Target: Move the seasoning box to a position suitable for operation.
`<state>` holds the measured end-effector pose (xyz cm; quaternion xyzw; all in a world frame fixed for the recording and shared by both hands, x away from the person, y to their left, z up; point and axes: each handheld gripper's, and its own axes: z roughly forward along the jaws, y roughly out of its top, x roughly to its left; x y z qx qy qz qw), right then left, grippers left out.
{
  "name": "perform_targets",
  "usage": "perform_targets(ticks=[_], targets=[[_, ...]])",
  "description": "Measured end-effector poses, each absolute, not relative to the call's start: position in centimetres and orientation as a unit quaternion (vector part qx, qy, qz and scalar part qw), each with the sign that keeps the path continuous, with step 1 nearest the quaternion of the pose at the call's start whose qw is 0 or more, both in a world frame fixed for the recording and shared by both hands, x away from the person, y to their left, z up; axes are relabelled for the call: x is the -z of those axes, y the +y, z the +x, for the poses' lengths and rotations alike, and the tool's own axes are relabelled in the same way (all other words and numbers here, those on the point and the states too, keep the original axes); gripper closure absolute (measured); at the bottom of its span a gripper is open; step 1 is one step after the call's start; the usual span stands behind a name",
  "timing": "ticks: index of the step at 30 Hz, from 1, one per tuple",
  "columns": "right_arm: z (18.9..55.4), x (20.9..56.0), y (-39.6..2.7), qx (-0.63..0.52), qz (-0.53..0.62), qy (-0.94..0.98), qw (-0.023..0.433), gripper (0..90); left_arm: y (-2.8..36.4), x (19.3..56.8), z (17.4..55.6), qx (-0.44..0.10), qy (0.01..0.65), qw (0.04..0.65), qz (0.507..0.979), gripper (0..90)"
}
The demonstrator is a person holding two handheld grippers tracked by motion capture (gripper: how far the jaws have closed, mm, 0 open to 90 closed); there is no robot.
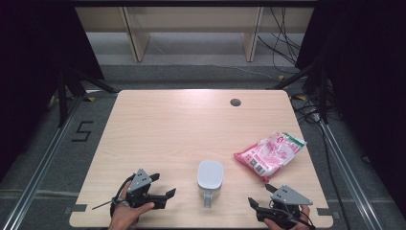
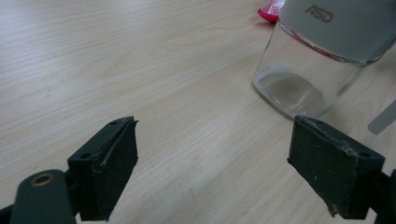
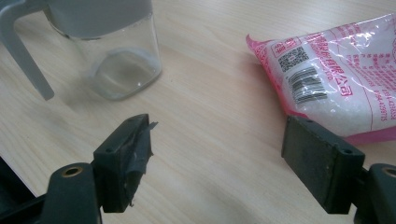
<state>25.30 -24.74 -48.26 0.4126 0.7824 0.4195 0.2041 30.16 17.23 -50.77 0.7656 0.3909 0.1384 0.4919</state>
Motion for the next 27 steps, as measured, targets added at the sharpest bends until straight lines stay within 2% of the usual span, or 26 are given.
perform_targets(ticks=[10, 12, 18, 23, 27], targets=[[25.2, 48.2, -24.7, -0.417, 0.422, 0.779, 0.204, 25.0, 16.9, 50.6, 29.8, -0.136, 0.39, 0.501, 0.76, 15.4], [25.4, 48.2, -24.9, -0.415, 0.404, 0.786, 0.216, 25.0, 17.0, 50.5, 29.8, -0.139, 0.384, 0.501, 0.763, 15.8], [25.3, 48.2, -24.9, -0.42, 0.41, 0.784, 0.202, 25.0, 16.5, 50.1, 29.2, -0.131, 0.377, 0.511, 0.761, 17.9], [25.3, 48.2, -24.9, -0.416, 0.41, 0.782, 0.218, 25.0, 15.8, 49.6, 28.4, -0.12, 0.363, 0.515, 0.767, 23.7], [25.4, 48.2, -25.0, -0.421, 0.406, 0.782, 0.213, 25.0, 15.1, 49.9, 28.1, -0.111, 0.347, 0.52, 0.773, 29.4]])
